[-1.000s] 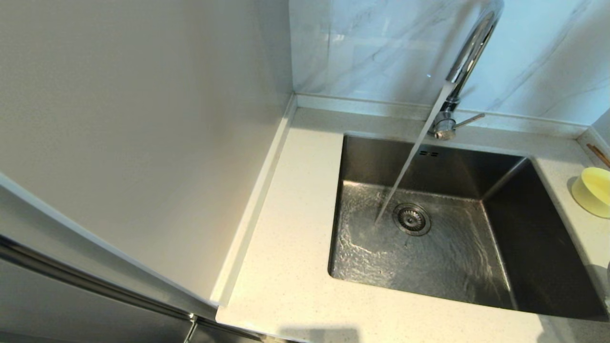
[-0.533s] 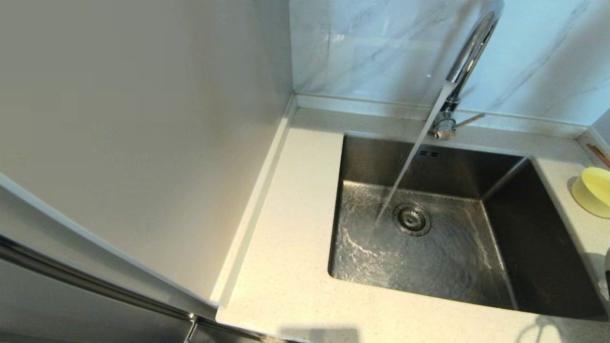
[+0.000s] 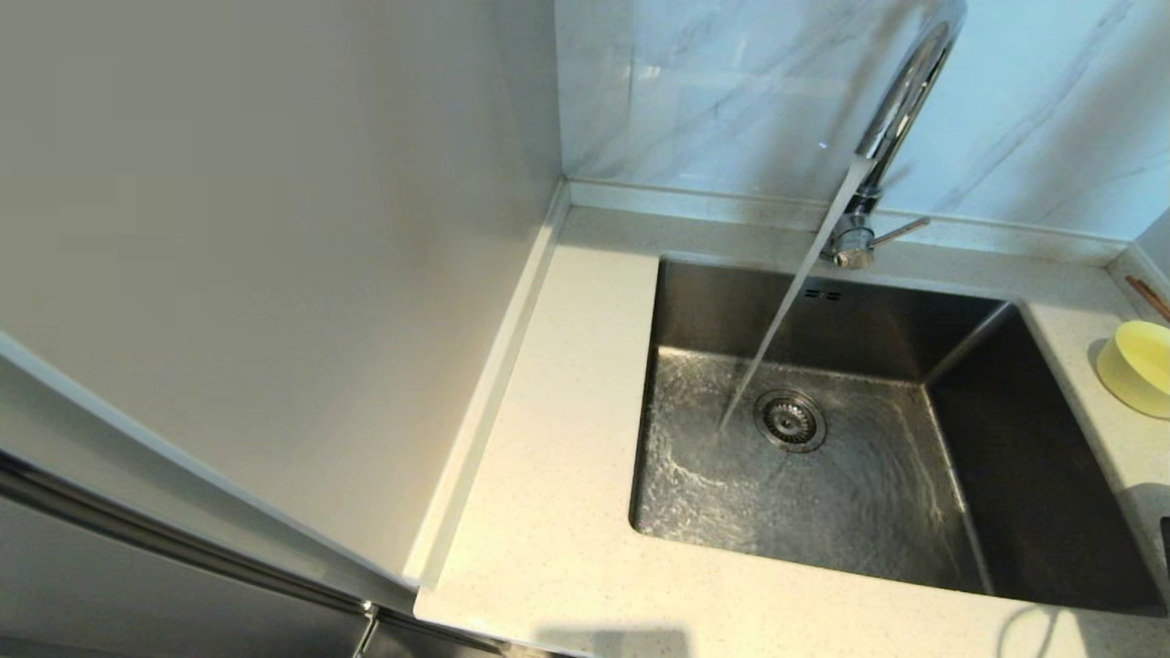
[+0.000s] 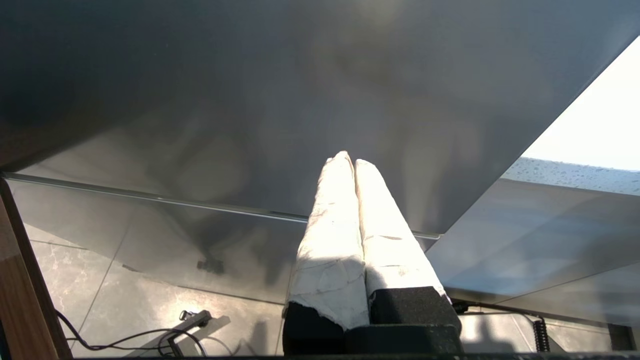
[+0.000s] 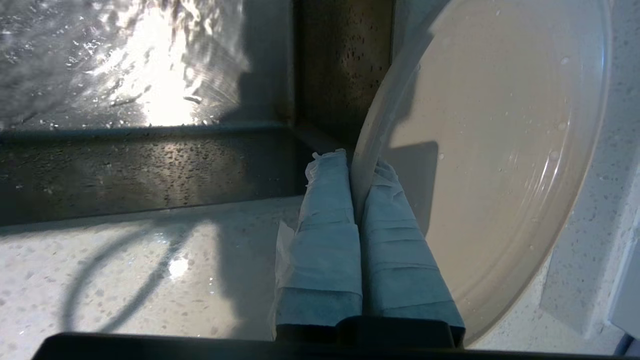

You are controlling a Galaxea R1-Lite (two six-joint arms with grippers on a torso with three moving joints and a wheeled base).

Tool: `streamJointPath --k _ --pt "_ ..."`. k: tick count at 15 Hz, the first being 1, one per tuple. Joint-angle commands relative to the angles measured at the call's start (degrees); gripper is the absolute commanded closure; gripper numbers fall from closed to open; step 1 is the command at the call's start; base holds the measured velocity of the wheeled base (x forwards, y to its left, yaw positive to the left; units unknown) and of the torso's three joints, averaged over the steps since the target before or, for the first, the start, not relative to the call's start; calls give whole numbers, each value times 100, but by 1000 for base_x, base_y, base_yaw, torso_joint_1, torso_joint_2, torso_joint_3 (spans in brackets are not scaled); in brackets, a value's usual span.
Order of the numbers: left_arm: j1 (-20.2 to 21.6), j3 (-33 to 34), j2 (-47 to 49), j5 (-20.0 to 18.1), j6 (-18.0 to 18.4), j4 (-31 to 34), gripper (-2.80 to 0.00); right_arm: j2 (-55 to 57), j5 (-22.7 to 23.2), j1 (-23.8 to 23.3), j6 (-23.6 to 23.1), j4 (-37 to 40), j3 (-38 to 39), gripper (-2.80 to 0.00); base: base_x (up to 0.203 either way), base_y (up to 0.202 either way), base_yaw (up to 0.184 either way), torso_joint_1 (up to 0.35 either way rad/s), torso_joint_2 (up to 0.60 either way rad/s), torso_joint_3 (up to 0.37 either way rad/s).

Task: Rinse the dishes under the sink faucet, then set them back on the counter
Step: Place the plate on the table

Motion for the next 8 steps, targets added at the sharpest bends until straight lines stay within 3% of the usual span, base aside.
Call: streamJointPath --k 1,8 --pt "0 0 0 -5 0 1 0 114 -10 -76 -14 -46 79 0 0 0 0 0 0 0" --pt "0 0 0 3 0 1 0 218 -54 -243 -164 -138 132 0 0 0 0 0 0 0"
